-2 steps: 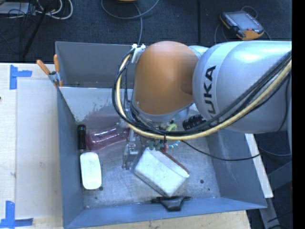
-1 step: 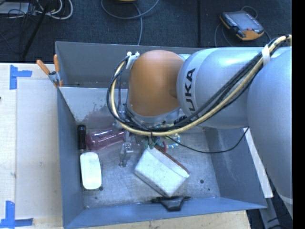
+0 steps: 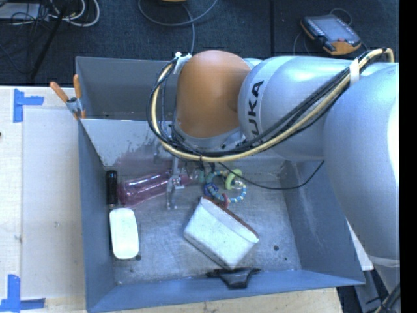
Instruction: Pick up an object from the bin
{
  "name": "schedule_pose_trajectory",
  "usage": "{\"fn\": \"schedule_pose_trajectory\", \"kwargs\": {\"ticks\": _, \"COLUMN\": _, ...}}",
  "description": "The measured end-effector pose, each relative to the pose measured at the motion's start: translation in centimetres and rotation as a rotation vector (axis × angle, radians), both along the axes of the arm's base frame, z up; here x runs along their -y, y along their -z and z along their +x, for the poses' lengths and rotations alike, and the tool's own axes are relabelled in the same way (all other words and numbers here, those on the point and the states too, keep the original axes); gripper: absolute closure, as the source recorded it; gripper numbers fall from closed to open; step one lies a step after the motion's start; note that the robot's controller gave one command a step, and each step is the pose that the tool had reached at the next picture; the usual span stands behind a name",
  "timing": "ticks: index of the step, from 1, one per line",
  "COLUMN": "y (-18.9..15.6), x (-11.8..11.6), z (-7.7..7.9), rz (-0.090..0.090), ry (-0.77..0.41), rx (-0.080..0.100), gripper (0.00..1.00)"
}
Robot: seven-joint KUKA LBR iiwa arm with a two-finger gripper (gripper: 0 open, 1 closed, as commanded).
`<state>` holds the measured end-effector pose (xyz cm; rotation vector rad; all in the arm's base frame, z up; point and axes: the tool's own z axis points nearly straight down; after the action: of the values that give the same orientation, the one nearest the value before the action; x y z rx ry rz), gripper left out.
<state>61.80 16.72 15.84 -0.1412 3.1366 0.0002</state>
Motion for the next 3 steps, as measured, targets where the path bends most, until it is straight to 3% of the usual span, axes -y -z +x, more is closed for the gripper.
{"fn": "schedule_pose_trajectory", "kwargs": {"ticks": 1, "y": 0.7, "x": 0.3, "z": 0.0, "rz": 0.001, "ry": 0.035, "rx": -0.002, "gripper": 0.0}}
{"fn": "schedule_pose_trajectory", "kwargs": {"ticks": 2, "y": 8.9, "x": -0.7, "z": 0.1, "rz": 0.0, "ry": 0.164, "rx": -0.002, "gripper": 0.0}}
{"fn": "schedule_pose_trajectory", "kwargs": {"ticks": 3, "y": 8.4, "x": -1.1, "z": 0.8, "rz": 0.003, "ry": 0.147, "rx": 0.01, "gripper": 1.0}}
